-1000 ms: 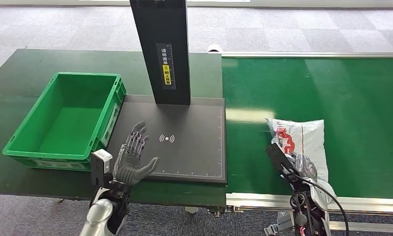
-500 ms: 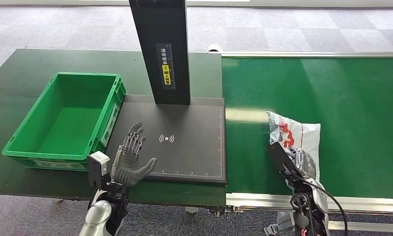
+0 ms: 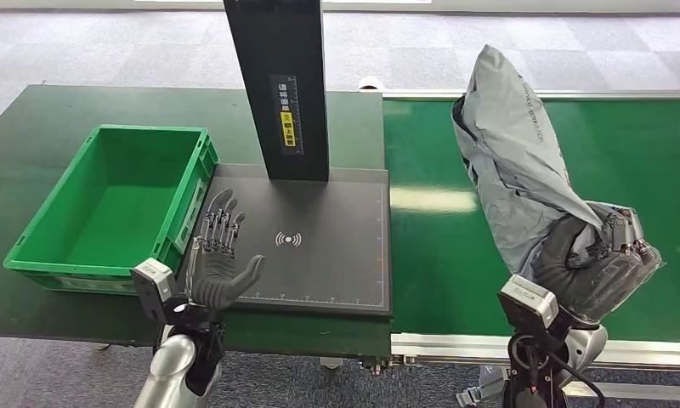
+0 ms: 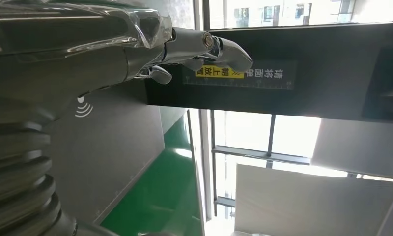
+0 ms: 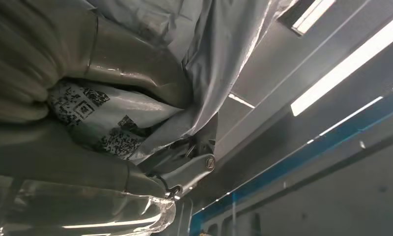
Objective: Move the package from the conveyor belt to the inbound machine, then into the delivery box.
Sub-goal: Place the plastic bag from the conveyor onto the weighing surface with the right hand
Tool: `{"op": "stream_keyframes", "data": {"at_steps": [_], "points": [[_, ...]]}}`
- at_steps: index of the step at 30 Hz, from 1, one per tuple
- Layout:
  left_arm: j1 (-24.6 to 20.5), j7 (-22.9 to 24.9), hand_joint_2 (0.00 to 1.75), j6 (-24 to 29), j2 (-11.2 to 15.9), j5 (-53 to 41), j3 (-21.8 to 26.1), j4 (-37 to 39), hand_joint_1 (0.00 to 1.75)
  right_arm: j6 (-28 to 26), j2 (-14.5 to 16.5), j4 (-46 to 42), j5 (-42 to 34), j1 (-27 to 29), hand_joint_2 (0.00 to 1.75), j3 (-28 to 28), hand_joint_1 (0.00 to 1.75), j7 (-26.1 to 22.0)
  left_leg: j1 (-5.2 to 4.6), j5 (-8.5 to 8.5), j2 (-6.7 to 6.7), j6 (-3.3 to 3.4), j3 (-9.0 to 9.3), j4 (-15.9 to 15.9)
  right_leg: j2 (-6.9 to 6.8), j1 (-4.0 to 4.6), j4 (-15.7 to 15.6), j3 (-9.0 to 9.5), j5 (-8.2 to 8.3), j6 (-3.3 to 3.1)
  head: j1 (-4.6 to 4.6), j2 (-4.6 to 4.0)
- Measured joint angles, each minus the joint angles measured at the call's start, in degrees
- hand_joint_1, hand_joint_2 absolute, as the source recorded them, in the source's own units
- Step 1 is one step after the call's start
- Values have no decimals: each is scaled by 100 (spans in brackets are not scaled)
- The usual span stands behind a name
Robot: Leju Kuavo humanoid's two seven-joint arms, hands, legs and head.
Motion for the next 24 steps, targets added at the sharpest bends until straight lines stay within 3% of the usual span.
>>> {"op": "stream_keyframes", "data": {"at_steps": [4, 6, 11, 15, 18, 21, 24], "points": [[-18, -100, 175, 102, 36, 96, -51, 53, 0, -65, -16, -203, 182, 13, 175, 298, 175, -203, -1, 1, -2, 0, -1, 1, 0, -1, 0, 1, 2, 0, -1, 0], [-32, -189, 175, 235, 50, 147, -62, 65, 0, -55, -43, -213, 683, -12, 175, 480, 175, -162, 0, 1, -1, 0, -3, 0, 1, 0, 0, 0, 3, 0, -1, 0], [-94, -330, 175, 474, 88, 335, -61, 66, 0, 72, -255, 438, 2581, -412, 175, 1438, 175, 656, 4, 2, -8, -1, -3, -1, -4, 5, 0, -2, 2, -1, -1, 0], [-115, -342, 175, 497, 120, 365, -59, 66, 0, 39, -393, 941, 2706, -651, 175, 1974, 175, 849, 5, 5, -20, -1, -7, 0, -13, 6, 1, -1, 2, -2, -1, 0], [-127, -368, 175, 535, 143, 434, -54, 66, 0, 343, -509, 1240, 3012, -827, 175, 2246, 175, 1100, 3, 4, -17, -1, -12, 0, -10, 5, 1, -2, 2, -1, 0, 0], [-138, -421, 175, 590, 174, 563, -42, 67, 0, 744, -608, 2075, 3381, -1206, 175, 2655, 175, 1444, 3, 3, -12, -1, -10, 1, -8, 4, 0, -2, 2, -1, 0, 0], [-140, -454, 175, 604, 204, 626, -43, 78, 0, 895, -654, 3089, 3287, -1559, 175, 3129, 175, 1595, 3, 5, -25, 0, -11, 2, -19, 4, 0, -1, 3, -1, 0, 0]]}}
